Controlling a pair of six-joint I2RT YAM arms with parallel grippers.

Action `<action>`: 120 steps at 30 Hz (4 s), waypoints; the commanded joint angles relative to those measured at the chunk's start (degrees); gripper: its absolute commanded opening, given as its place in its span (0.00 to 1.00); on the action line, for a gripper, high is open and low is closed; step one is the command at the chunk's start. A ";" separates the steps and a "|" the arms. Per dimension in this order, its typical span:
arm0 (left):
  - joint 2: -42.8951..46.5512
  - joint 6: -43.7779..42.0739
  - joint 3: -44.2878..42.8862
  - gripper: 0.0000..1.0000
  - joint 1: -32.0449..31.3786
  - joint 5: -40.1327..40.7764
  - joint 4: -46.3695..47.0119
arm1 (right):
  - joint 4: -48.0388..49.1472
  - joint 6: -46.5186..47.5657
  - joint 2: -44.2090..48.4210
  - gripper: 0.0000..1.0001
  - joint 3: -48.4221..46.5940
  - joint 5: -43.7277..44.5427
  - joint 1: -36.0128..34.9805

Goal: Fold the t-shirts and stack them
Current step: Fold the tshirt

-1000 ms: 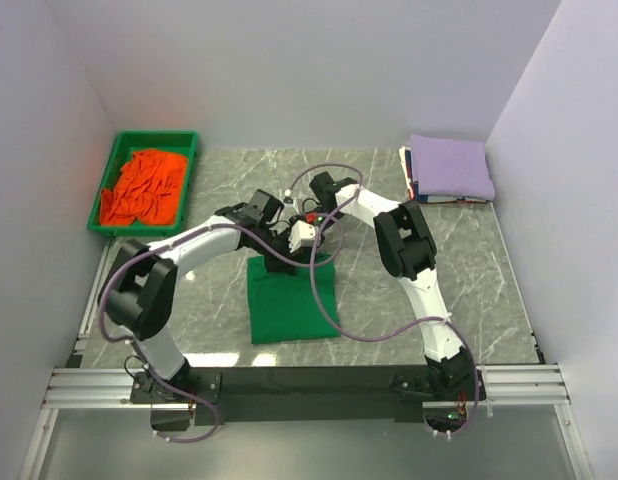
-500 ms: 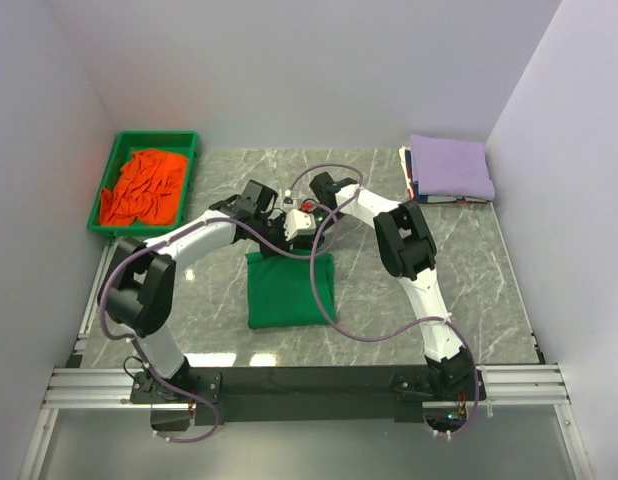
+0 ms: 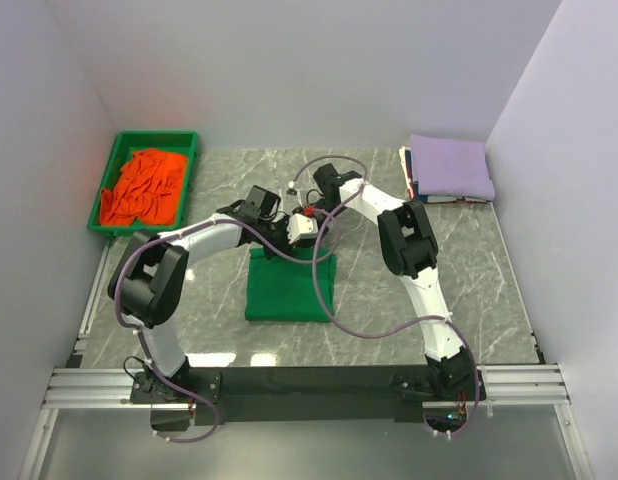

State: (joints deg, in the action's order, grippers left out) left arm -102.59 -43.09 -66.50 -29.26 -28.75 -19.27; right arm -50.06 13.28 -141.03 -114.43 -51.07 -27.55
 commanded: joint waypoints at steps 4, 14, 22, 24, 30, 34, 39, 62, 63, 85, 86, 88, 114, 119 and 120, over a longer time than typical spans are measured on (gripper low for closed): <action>2.92 -1.82 -0.47 0.01 -0.28 -2.10 1.60 | 2.43 -2.03 -1.25 0.27 -2.55 3.00 0.92; 5.82 -3.40 0.05 0.01 -0.36 -1.13 6.16 | -0.74 -1.15 -5.83 0.21 -4.13 -0.26 0.48; 0.99 -3.58 0.41 0.01 -0.36 0.45 10.12 | 0.05 -1.85 -4.25 0.21 -5.09 1.05 1.27; -1.12 -2.79 0.06 0.01 -0.45 1.32 10.82 | 0.84 -2.73 -3.20 0.25 -5.97 3.94 2.67; -5.43 -3.23 -1.35 0.09 -0.28 1.95 12.85 | 5.15 -6.68 2.24 0.37 -8.44 15.29 8.73; -7.36 -1.12 -5.30 0.25 0.16 3.00 10.66 | 4.89 -5.11 5.85 0.42 -9.41 20.91 11.64; -4.65 4.41 -10.75 0.40 2.53 2.48 2.84 | 2.17 -3.35 13.83 0.41 -5.64 14.00 14.28; -10.08 69.00 -1.18 0.18 15.89 -23.19 10.91 | 17.29 -26.90 10.71 0.29 18.73 -1.15 8.74; -11.31 69.63 -1.52 0.18 16.33 -22.84 12.05 | 16.58 -27.34 10.08 0.29 17.94 -0.18 9.09; -1.32 72.54 -4.27 0.22 19.50 -26.96 14.87 | 19.81 -27.23 25.50 0.35 15.78 -3.93 9.81; -0.34 72.53 -2.34 0.22 19.41 -27.14 15.22 | 24.01 -31.26 27.02 0.35 19.56 -4.91 9.01; 1.15 72.97 2.85 0.23 19.06 -27.49 15.75 | 28.68 -35.15 29.23 0.35 29.76 -6.93 6.39; -15.39 71.93 -8.65 0.24 18.53 -27.93 15.59 | 15.60 -27.25 14.01 0.35 16.24 -1.56 13.05; -3.87 76.04 0.11 0.24 17.39 -31.80 18.82 | 22.71 -30.84 27.02 0.34 27.57 -6.93 9.99; -1.41 77.70 1.62 0.23 16.69 -32.24 18.83 | 23.86 -31.81 28.43 0.35 29.25 -8.51 9.19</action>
State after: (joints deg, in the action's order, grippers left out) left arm -112.51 32.49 -68.25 -10.98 -57.32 -1.96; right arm -31.14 -16.91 -121.34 -88.07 -53.74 -15.09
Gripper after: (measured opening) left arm 0.237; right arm 0.346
